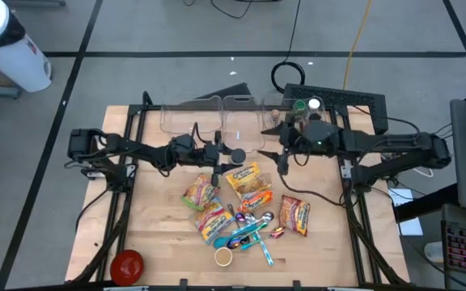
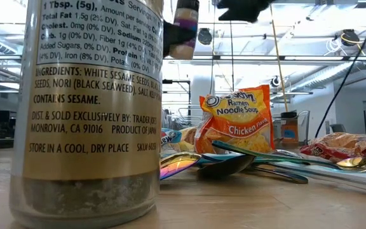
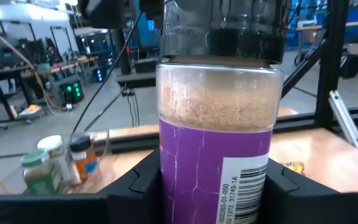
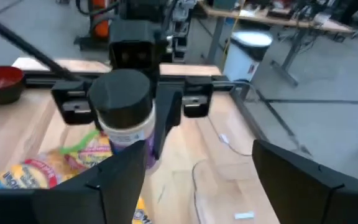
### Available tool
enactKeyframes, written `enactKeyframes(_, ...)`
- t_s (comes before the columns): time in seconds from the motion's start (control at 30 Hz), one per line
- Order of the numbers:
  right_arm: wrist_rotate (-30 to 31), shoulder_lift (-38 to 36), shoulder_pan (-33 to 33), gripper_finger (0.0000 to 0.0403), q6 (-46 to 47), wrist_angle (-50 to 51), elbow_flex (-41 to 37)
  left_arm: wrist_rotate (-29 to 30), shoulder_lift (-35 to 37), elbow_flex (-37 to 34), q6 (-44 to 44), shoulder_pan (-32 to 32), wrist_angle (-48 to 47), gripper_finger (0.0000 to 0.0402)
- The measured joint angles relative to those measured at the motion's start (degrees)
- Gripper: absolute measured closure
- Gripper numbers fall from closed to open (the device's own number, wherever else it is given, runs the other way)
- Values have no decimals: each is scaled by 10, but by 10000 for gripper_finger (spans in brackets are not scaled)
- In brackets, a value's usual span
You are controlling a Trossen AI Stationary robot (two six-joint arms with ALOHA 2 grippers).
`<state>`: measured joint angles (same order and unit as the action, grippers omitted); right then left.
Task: Pick & Place Food Item
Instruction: Put the purple seasoning bottle into the right transparent bin
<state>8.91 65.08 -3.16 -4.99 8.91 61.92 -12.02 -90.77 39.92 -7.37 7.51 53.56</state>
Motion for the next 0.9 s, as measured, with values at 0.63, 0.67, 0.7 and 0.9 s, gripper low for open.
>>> enactKeyframes(0.63, -68, 184, 14, 112, -28, 228, 258, 22, 0, 0, 0, 0, -29, 240)
enactKeyframes(0.67, -77, 186, 14, 112, -25, 228, 258, 21, 0, 0, 0, 0, -30, 240)
enactKeyframes(0.7, -78, 187, 14, 112, -22, 229, 258, 22, 0, 0, 0, 0, -30, 240)
enactKeyframes(0.9, -75, 201, 13, 112, -17, 225, 257, 21, 0, 0, 2, 0, -29, 245)
